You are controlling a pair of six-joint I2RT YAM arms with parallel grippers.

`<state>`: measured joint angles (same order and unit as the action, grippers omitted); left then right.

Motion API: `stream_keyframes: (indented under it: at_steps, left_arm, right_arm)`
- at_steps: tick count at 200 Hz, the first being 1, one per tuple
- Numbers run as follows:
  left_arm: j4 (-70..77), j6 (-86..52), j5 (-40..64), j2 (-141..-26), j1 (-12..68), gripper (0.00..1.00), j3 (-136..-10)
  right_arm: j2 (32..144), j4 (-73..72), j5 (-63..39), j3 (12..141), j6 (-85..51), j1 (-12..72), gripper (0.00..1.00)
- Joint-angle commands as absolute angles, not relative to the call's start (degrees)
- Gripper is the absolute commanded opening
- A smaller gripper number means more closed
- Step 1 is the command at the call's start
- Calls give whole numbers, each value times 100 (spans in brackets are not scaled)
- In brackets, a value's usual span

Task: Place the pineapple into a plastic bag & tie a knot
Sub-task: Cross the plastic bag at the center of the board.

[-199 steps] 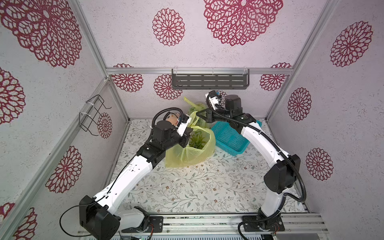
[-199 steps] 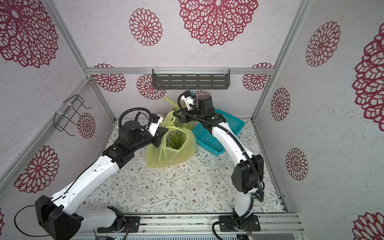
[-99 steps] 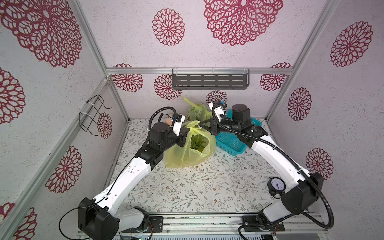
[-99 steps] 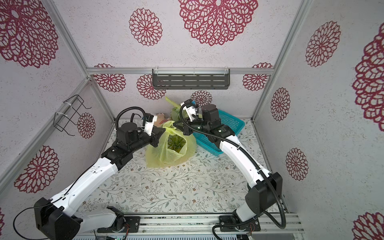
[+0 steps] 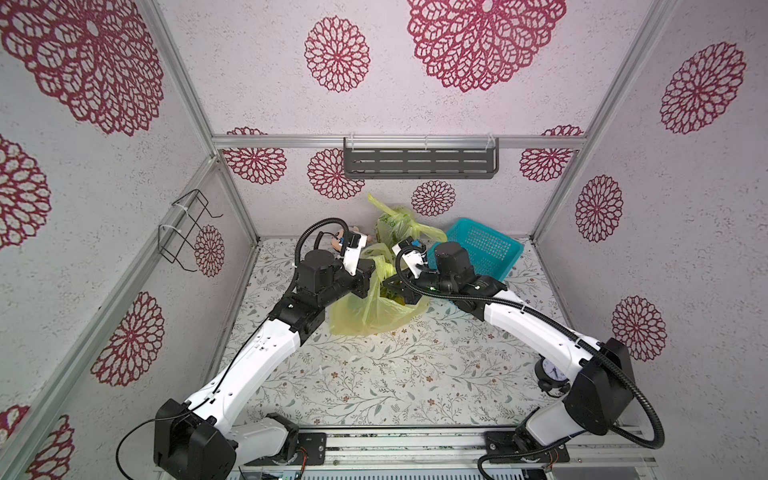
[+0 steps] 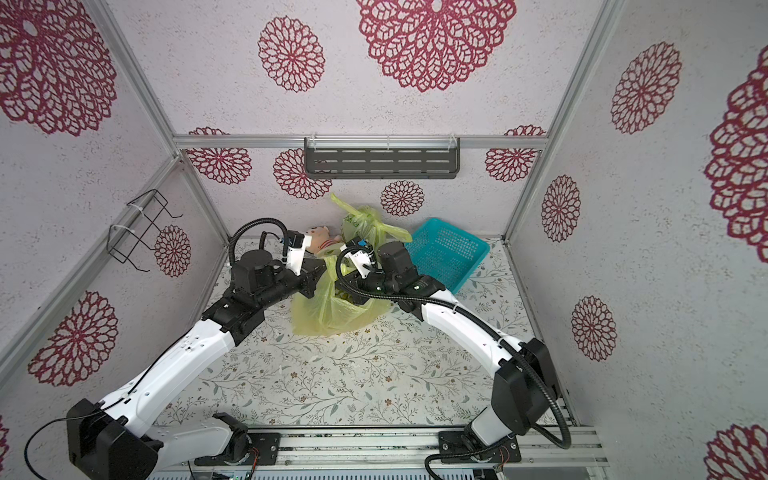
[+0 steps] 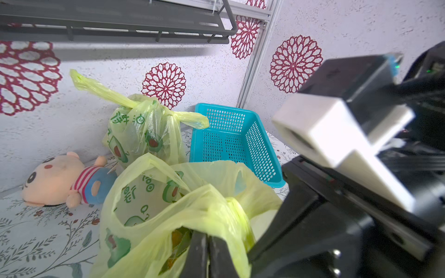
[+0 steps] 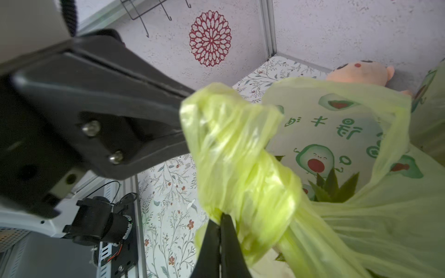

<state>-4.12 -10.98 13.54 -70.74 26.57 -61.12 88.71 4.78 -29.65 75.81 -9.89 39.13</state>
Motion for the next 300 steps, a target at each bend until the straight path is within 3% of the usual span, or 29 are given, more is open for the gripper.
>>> stream_keyframes:
  at_steps: [1,46,90,182,247,270,300]
  left_arm:
    - [-228,-1179,1325,-6880,2604,0,-6065]
    - [-237,-1246,1238,-6672,2590,0,-5875]
    - [-100,-1301,1383,-6716,2577,0,-5936]
    - [27,-1439,1617,-6796,2584,0,-6030]
    - [-65,-1520,1609,-6490,2588,0,-5819]
    - [-95,-1520,1570,-6383,2585,0,-5733]
    - [-79,-1539,1538,-6341,2576,0,-5655]
  right_arm:
    - [8780,64,-2471,7651,-865,3930,0]
    - [8326,-879,-1930,7096,-1582,3791,0]
    - [8264,-1272,-2359,6737,-2349,3785,0]
    - [9381,-1397,-2411,7164,-1717,4131,0]
    - [9964,-3532,-279,7038,-1403,4126,0]
    - [9918,-4237,-180,6901,-1584,4131,0]
    - [9892,-4831,-761,6557,-1663,4154,0]
